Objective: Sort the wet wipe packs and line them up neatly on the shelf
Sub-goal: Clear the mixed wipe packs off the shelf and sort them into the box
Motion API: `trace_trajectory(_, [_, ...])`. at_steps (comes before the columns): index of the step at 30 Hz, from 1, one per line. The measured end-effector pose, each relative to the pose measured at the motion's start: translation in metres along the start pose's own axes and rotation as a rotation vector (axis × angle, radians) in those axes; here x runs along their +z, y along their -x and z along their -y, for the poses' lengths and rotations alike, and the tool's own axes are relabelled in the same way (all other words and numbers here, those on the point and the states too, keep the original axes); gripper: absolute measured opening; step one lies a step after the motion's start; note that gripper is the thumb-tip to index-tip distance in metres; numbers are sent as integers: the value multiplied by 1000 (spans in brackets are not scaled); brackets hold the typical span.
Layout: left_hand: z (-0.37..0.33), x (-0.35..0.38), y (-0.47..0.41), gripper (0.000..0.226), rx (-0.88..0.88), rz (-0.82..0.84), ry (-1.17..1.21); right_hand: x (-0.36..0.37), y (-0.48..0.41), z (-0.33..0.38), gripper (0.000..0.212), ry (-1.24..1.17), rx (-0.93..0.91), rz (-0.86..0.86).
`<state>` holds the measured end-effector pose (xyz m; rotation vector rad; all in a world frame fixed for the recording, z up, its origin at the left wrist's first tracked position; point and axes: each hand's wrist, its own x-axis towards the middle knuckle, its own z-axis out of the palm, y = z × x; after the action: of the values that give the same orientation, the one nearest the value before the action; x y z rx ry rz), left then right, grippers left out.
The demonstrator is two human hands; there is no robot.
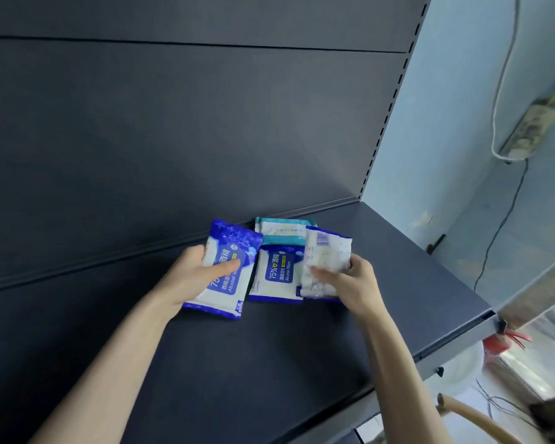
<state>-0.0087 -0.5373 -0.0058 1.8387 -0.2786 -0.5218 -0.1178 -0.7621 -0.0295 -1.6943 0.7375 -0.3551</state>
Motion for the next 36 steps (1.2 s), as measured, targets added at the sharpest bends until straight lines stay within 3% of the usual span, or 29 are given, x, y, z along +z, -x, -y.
trace_trajectory(2, [-9, 7, -9, 16, 77, 98, -26, 11, 3, 0, 36, -59, -6, 52])
trace_trajectory(5, [-22, 19, -38, 13, 214, 170, -104, 33, 5, 7, 44, 133, -25, 59])
trace_trajectory(7, [-29, 25, -60, 23, 220, 244, -150, 43, 9, 16, 43, 278, -41, 3])
trace_trajectory(10, [-28, 30, -87, 27, 184, 356, -238, 51, 14, 26, 37, 301, 1, -8])
trace_trajectory(13, [-22, 31, -99, 47, 181, 353, -366, 52, 9, 30, 43, 276, 54, 0])
trace_trajectory(17, [-22, 27, -100, 58, 184, 295, -494, 49, 6, 34, 48, 239, 91, 7])
trace_trajectory(21, [-25, 22, -92, 49, 38, 343, -341, 50, 11, 31, 46, 187, 68, -17])
trace_trajectory(26, [-24, 30, -77, 47, -3, 215, -112, 48, 19, 21, 43, 152, -2, -26])
trace_trajectory(30, [-21, 38, -56, 60, 24, 75, 130, 38, 28, 15, 44, -18, -33, -18])
trace_trajectory(36, [-12, 13, -15, 41, 48, 64, 231, 25, 55, 11, 42, -344, -47, 8])
